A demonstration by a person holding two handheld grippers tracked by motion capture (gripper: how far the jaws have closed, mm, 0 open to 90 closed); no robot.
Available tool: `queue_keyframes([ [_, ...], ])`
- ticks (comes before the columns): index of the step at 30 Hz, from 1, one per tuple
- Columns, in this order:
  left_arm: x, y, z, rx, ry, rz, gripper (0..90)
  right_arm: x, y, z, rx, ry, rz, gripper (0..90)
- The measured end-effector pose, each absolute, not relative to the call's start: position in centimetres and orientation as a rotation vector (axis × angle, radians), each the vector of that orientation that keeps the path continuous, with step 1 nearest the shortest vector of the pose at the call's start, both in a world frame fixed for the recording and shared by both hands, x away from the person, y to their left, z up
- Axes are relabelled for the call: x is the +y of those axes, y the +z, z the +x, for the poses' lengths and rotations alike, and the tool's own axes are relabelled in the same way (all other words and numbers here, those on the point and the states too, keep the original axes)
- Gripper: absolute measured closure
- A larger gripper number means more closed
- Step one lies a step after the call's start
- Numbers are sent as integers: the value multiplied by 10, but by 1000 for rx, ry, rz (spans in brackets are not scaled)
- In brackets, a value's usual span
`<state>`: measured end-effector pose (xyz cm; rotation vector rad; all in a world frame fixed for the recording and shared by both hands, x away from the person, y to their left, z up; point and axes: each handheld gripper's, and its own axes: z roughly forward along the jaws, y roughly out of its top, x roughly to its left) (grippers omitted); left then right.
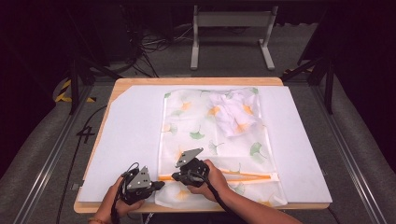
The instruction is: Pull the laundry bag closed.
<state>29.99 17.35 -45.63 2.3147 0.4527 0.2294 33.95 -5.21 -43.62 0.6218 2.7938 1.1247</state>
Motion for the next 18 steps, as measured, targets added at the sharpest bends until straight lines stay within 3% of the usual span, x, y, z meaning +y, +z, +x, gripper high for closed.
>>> queue_keyframes([
  [18,174,-456,301,457,218,2313,900,-90,-430,338,2773,1111,681,900],
])
